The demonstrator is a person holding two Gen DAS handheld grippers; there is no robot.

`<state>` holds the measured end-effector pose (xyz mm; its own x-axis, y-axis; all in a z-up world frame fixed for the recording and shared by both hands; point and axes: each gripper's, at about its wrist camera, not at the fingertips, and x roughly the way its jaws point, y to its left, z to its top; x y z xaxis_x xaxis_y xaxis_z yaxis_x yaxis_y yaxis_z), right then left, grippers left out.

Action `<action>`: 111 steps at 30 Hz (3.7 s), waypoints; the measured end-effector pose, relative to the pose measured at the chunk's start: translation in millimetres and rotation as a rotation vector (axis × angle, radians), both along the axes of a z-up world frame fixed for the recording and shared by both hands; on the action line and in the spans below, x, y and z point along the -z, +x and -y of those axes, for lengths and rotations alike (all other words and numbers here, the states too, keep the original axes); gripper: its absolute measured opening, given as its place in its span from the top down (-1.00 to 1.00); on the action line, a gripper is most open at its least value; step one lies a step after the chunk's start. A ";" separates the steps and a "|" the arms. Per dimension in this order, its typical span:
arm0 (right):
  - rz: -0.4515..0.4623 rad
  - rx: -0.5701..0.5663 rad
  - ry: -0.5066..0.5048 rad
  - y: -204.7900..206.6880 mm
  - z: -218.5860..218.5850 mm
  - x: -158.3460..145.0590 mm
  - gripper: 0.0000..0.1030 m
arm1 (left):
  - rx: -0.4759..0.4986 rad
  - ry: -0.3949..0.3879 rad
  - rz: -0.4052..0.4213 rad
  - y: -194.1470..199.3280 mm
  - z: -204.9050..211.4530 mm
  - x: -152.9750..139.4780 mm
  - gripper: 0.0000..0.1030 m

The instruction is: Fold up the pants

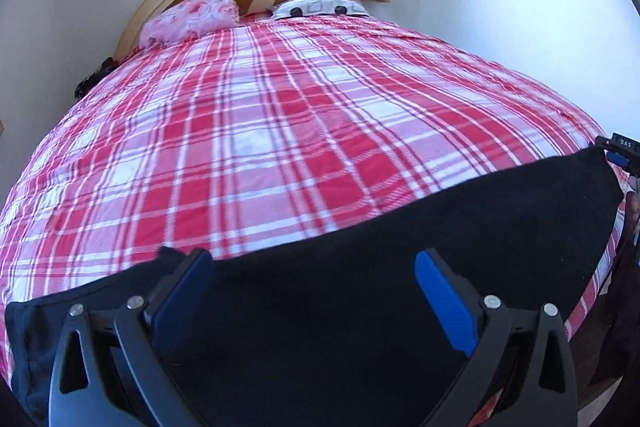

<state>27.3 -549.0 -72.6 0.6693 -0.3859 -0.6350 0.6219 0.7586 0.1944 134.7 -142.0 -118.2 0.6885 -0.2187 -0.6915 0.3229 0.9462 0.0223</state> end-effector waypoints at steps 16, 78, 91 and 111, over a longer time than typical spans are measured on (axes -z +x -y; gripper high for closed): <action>-0.001 -0.016 0.021 10.3 22.7 20.4 0.16 | -0.004 0.079 -0.056 -7.7 15.3 28.1 -1.00; -0.210 -0.257 -0.002 -30.2 -66.3 33.4 -0.09 | 0.062 0.011 0.090 -72.5 2.4 21.0 -1.00; -0.094 -0.176 0.045 -41.6 29.3 0.8 -0.09 | 0.093 0.020 0.056 -42.7 39.4 -0.4 -1.00; 0.015 -0.304 0.245 -35.7 57.8 32.4 -0.01 | 0.099 -0.020 -0.008 -32.6 59.0 28.1 -1.00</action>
